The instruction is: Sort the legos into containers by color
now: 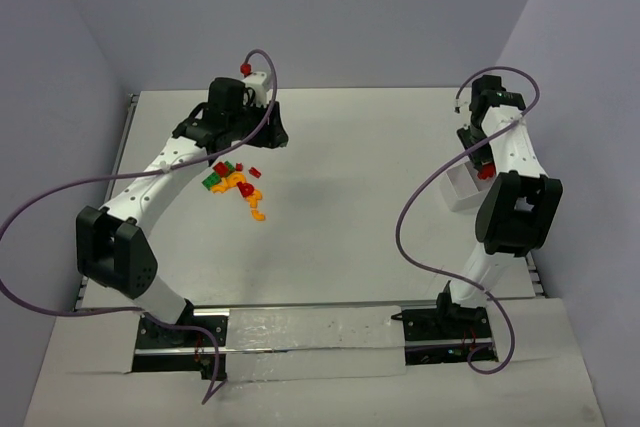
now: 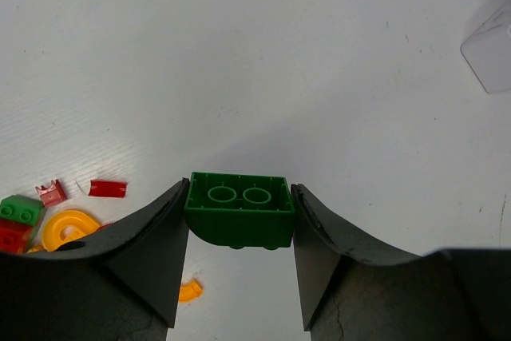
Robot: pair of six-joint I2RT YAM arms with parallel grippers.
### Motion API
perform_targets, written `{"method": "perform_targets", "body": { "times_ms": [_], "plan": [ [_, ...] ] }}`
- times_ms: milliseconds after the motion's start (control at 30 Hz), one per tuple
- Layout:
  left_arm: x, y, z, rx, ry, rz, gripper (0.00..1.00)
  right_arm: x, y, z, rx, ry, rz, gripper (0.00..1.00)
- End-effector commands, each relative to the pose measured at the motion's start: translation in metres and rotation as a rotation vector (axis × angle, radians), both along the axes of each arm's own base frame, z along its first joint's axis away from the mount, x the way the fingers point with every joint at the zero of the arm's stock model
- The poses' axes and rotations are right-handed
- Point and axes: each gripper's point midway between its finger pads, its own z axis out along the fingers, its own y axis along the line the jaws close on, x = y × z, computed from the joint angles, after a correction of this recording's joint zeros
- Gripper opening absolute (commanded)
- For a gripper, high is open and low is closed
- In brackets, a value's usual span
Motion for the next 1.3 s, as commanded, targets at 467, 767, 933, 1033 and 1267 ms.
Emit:
{"method": "perform_targets", "body": {
  "times_ms": [467, 767, 933, 1033, 1267],
  "plan": [
    [-0.01, -0.015, 0.032, -0.228, 0.071, -0.095, 0.0, 0.025, 0.058, 0.077, 0.177, -0.245, 0.086, 0.81],
    [-0.067, -0.039, 0.072, -0.704, 0.349, -0.323, 0.0, 0.023, 0.273, 0.136, 0.693, -0.533, 0.546, 0.89],
    [-0.089, -0.039, 0.09, -0.859, 0.461, -0.42, 0.0, 0.006, 0.349, 0.146, 0.827, -0.51, 0.711, 0.88],
    [-0.095, -0.039, 0.094, -0.897, 0.505, -0.44, 0.0, -0.003, 0.383, 0.148, 0.857, -0.476, 0.807, 0.87],
    [-0.097, -0.038, 0.099, -0.983, 0.615, -0.42, 0.04, -0.036, 0.429, 0.162, 0.863, -0.45, 1.011, 0.84]
  ]
}}
